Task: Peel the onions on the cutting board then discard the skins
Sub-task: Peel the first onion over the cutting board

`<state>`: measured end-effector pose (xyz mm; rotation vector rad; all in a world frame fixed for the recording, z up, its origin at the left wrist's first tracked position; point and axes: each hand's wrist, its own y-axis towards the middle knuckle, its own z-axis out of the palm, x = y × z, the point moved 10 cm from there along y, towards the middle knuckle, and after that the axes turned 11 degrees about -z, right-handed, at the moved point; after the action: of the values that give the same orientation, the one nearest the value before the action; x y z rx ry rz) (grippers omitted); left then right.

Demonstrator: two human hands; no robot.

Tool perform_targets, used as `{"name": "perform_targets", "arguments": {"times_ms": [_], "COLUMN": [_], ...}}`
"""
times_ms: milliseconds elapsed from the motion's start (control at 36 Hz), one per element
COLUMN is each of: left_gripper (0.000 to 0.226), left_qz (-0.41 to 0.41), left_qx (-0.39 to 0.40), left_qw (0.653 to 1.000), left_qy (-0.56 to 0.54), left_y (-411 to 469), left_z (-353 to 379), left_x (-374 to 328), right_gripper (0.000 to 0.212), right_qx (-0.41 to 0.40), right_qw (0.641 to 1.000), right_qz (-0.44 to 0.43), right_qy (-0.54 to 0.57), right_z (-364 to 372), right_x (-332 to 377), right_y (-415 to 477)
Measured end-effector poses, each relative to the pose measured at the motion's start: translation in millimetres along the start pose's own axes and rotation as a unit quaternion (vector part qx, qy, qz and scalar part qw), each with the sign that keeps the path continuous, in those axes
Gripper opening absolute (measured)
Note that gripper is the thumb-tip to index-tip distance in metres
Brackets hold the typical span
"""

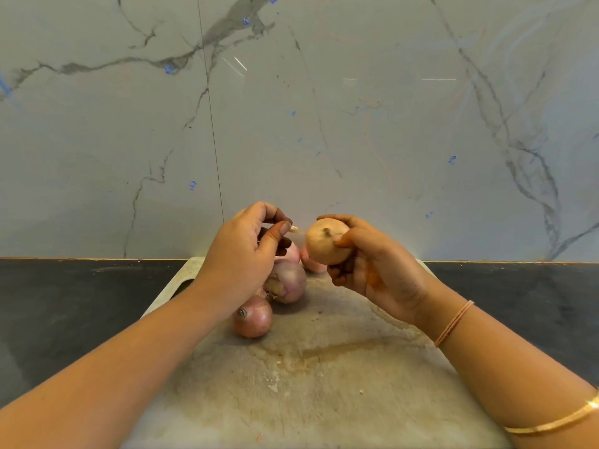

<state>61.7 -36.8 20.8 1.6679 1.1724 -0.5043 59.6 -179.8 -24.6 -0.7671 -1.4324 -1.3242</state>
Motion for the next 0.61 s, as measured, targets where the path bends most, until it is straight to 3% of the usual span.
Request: {"name": "perform_targets", "arguments": {"times_ms": [167, 306, 417, 611], "left_gripper": [0.014, 0.020, 0.032, 0.037], "left_qz": [0.032, 0.109, 0.137, 0.176], "left_qx": [-0.015, 0.037, 0.095, 0.086], "left_qw": [0.998, 0.988, 0.980, 0.968], "left_qy": [0.053, 0.101, 0.105, 0.154], "left_y": [2.6, -6.6, -12.3, -15.6], "left_z": [-5.0, 11.7, 22.6, 22.9], "left_x": [-3.5, -17.3, -19.7, -24.4], "right_gripper": [0.026, 0.022, 0.032, 0.031], "right_qx": [-0.093, -0.077, -0.058, -0.050], "right_qw": [0.992, 0.990, 0.993, 0.998], "right_qz": [0.029, 0.042, 0.043, 0.025], "right_qy": [0.076, 0.112, 0.094, 0.031], "right_z": [-19.2, -13.4, -6.2, -6.1], "right_x": [-2.4, -3.3, -6.8, -3.8], "right_y": [1.0, -0.4, -1.3, -2.3]}}
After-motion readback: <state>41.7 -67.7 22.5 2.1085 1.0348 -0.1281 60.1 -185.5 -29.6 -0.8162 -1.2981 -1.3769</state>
